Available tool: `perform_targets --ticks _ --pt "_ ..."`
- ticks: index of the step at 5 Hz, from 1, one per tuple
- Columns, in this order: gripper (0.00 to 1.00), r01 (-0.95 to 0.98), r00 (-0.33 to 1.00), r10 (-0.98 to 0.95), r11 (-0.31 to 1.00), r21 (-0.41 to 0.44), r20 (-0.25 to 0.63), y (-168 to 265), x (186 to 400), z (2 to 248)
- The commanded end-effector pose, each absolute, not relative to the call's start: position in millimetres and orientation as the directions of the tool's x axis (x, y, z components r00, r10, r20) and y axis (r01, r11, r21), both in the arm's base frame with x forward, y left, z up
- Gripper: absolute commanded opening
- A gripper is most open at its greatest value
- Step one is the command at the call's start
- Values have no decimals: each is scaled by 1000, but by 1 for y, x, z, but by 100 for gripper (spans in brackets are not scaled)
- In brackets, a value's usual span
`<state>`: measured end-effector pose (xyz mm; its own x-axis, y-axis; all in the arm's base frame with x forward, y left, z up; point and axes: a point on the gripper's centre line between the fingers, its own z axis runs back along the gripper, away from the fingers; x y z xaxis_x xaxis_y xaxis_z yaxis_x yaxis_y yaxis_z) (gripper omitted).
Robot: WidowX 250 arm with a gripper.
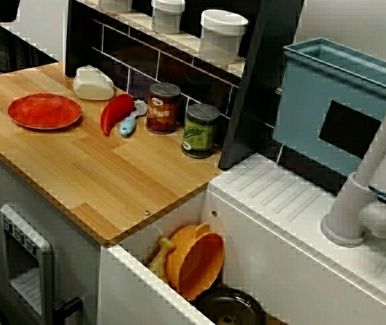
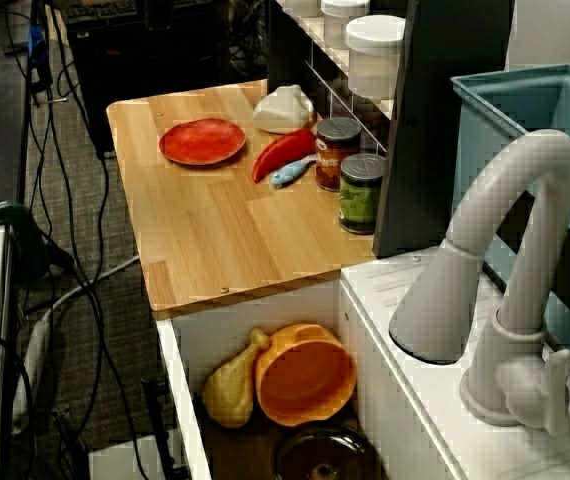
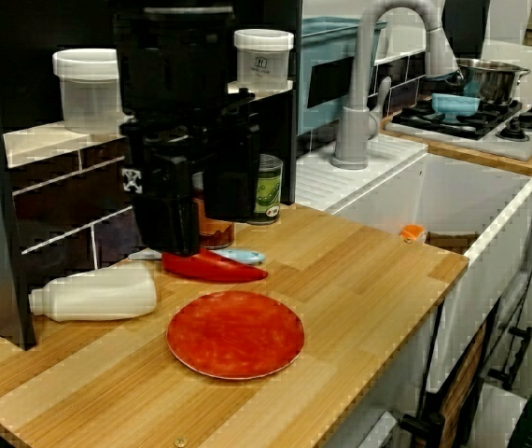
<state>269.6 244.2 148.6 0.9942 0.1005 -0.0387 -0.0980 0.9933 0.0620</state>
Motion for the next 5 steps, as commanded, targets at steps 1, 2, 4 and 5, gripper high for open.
perform_targets --ticks 1,2,4,5 --pt "100 -24 1000 25 992 120 -1 258 264 161" --pt "100 -52 999 53 990 130 -1 256 256 160" --pt "100 -94 995 91 991 95 38 251 248 150" --pt "100 -140 989 134 986 96 67 250 249 145"
